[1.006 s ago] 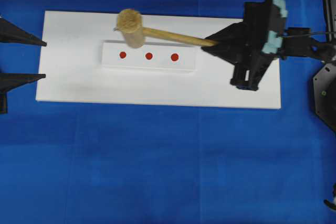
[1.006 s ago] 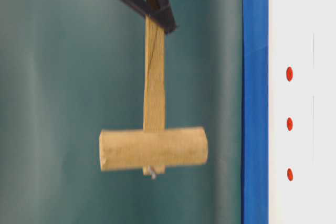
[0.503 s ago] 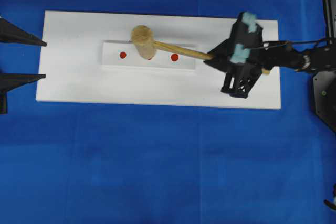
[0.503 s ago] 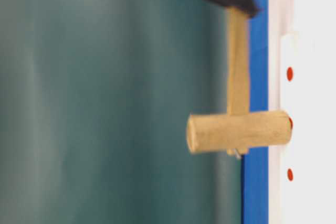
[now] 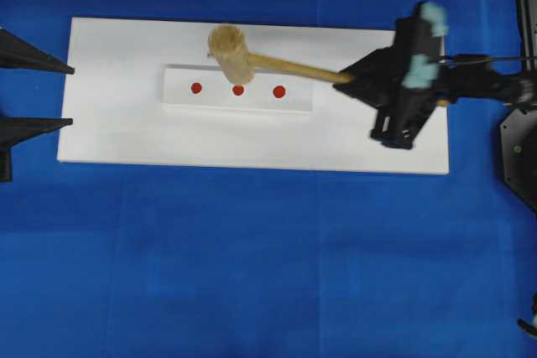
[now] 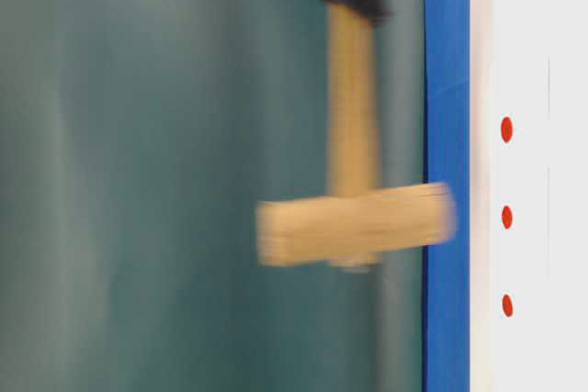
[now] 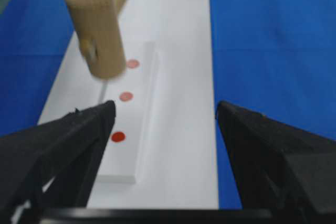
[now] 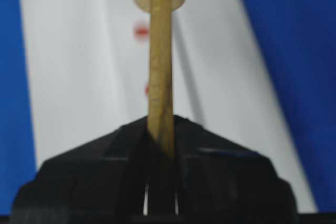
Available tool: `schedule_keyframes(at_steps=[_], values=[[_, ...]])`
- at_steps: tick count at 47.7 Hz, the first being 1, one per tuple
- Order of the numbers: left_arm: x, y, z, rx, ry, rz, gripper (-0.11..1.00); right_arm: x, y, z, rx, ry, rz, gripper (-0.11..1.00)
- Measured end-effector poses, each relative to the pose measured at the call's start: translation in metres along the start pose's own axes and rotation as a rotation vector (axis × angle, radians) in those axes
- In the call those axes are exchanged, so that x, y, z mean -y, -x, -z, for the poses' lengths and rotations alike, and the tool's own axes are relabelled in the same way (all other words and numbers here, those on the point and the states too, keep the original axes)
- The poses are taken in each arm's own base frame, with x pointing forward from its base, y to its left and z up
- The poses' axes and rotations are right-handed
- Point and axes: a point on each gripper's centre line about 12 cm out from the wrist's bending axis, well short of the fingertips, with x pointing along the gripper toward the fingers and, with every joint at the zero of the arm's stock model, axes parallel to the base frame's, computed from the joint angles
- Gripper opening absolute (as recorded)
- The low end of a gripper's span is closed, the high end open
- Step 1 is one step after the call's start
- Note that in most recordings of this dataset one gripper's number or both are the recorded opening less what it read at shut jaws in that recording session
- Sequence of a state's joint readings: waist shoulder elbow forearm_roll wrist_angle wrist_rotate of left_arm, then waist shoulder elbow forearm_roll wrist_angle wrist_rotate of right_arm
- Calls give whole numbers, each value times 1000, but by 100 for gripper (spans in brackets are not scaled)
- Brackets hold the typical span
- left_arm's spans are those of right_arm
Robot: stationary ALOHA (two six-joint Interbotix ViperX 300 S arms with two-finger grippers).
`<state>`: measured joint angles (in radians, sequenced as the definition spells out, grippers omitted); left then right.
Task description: Hit the mark with a hammer.
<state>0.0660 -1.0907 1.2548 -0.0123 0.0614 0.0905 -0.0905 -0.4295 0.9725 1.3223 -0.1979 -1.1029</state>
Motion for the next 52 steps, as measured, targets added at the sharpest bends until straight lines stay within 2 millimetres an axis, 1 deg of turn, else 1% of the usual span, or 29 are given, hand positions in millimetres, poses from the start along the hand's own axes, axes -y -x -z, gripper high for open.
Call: schedule_keyframes(at_steps=[4,11,14,18,22,25,27,32,35,39,41,44,52], values=[[0,0,-1,3,-2,0,75,2,20,-8,63,-3,-17,3],[0,0,0,2,0,0,75,7,46,-7,127,-15,-32,3],[0,0,-1,3,0,0,75,8,52,-4,140,-18,-36,3],[0,0,0,2,0,0,75,10,55,-1,141,-18,-35,3],[0,0,0,2,0,0,75,10,53,4,124,-15,-33,3],[0,0,0,2,0,0,75,10,48,8,97,-11,-33,3],[0,0,0,2,0,1,75,9,42,15,61,-6,-36,3],[0,0,-1,3,0,0,75,8,24,47,-83,-5,-42,3],[0,0,-1,3,-2,0,75,8,14,72,-185,-19,-32,3],[0,0,0,2,0,0,75,10,4,89,-265,-37,-8,3],[0,0,0,2,-2,0,75,11,2,93,-281,-39,-3,3],[0,0,-1,3,0,1,75,11,2,93,-285,-33,-3,3],[0,0,0,2,0,0,75,9,6,78,-226,-18,-18,3]])
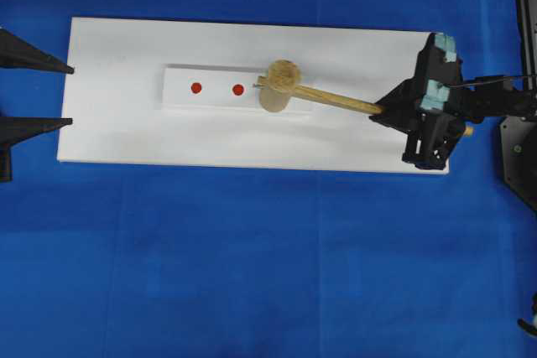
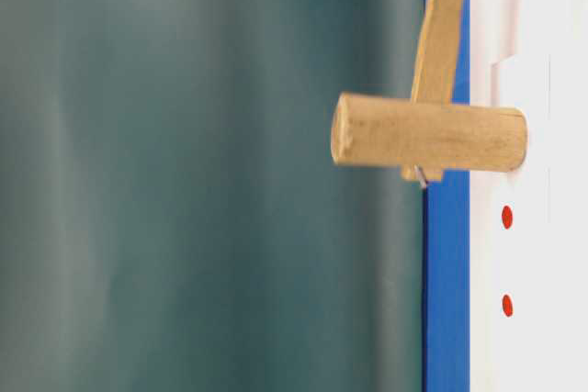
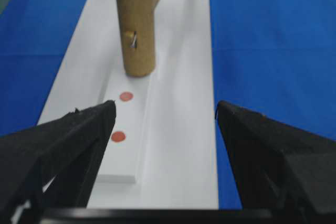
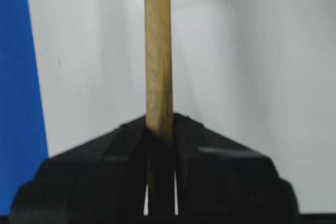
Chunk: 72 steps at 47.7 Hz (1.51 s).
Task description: Hit the mark with a hammer.
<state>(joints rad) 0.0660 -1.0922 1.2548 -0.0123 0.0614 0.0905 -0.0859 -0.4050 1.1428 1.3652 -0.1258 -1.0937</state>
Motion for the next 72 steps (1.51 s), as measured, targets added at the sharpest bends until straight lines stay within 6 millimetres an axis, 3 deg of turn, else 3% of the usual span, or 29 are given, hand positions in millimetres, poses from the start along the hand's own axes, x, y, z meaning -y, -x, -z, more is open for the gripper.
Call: schedule_keyframes(at_steps=[20,29,40,51,72], values=[[0,0,-1,3,0,1,75,-8,57,-54,296,47,-69,3],[0,0,-1,5,-2,0,75,-9,61,-58,316,66,-75,3],[0,0,-1,6,0,-1,75,-13,52,-64,291,75,-79,3],[0,1,-2,11,0,1,75,-22,38,-83,276,85,-89,3],[0,0,-1,9,0,-1,75,-43,-21,-123,211,123,-95,3]])
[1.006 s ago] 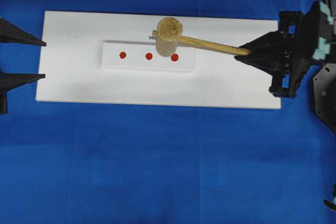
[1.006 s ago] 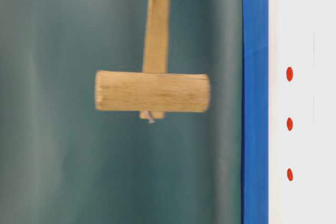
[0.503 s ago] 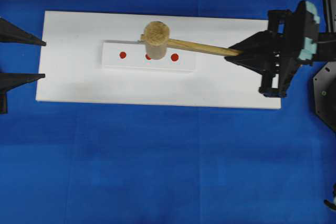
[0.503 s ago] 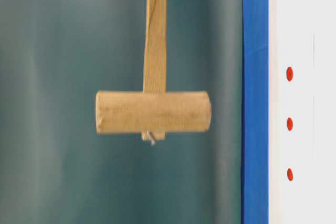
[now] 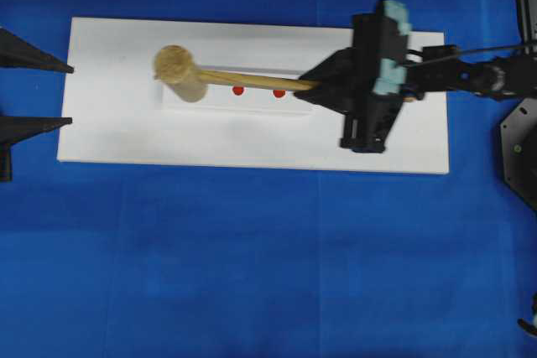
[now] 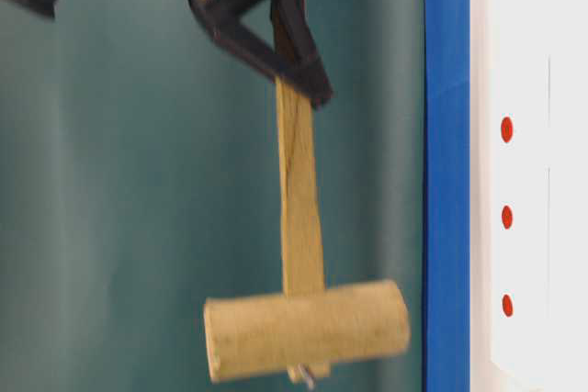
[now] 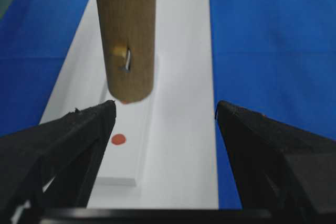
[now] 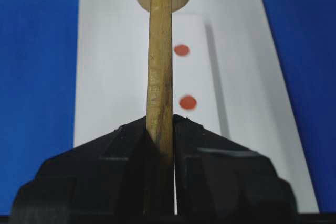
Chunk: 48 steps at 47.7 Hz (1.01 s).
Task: Hit the mark with a hammer.
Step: 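Move the mallet left and grasp its head with the left gripper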
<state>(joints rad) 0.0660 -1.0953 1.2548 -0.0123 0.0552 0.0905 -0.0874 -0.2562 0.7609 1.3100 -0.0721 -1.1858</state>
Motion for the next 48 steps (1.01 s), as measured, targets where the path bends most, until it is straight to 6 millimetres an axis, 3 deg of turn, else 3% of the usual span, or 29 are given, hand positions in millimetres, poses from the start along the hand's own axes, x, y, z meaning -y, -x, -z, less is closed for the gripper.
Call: schedule_keyframes(at_steps=[10,23,37,48], values=[[0,0,0,0,0,-1,75,-6,-18,-9,-8,21,-26,3],[-6,-5,-2,25,7,-36,76,-8,-21,-11,-10,27,-36,3],[-8,-35,1,33,7,-43,79,-8,-21,-12,-7,27,-35,3],[-10,-69,0,15,8,-45,87,-8,-21,-12,-7,27,-35,3]])
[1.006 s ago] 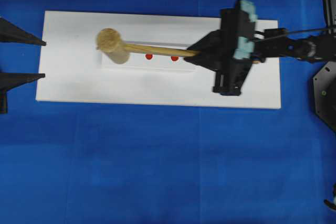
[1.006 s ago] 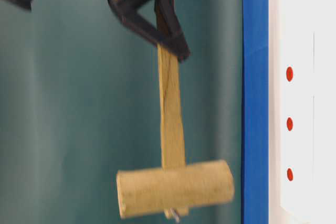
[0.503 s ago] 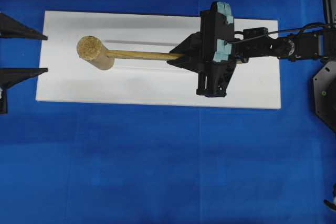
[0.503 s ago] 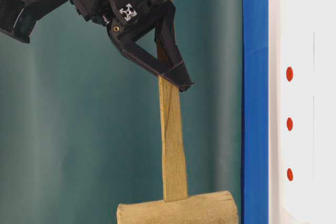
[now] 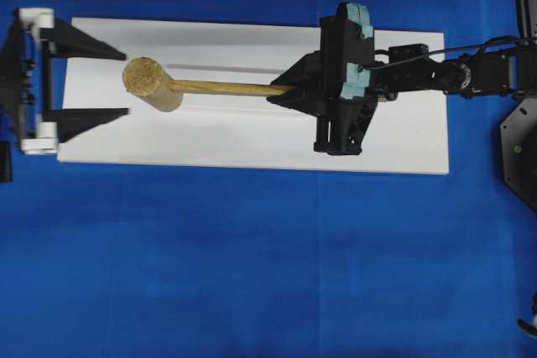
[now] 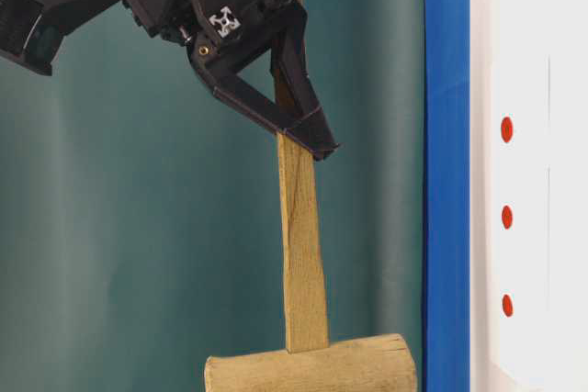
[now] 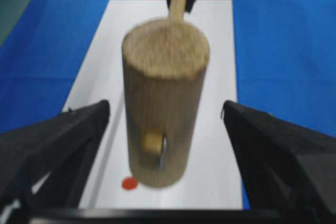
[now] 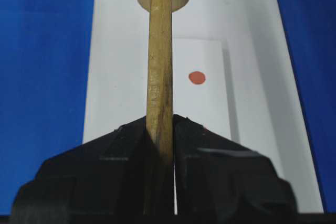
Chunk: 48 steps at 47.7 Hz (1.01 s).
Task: Hit the mark with a hammer.
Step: 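Move the mallet left and grasp its head with the left gripper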
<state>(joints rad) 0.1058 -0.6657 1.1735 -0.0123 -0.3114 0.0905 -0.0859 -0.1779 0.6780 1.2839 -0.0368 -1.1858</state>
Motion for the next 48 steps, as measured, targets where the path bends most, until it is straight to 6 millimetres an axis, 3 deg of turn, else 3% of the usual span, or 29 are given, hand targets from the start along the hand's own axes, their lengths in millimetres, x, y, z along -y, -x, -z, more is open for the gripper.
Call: schedule_keyframes(at_steps=[15,26,30,36,48], values=[[-2,-51,1,-80,-9,-2,90,0,0,0,-2,3,-1,3],[-3,-58,-1,-83,-13,-4,88,0,0,0,-1,2,-2,3],[-3,-58,-1,-83,-12,-4,76,0,0,-1,1,4,0,3],[-3,-58,-1,-83,-18,-3,43,0,0,0,-1,5,-2,3],[-4,-58,-1,-82,-17,-5,44,0,0,0,0,5,0,3]])
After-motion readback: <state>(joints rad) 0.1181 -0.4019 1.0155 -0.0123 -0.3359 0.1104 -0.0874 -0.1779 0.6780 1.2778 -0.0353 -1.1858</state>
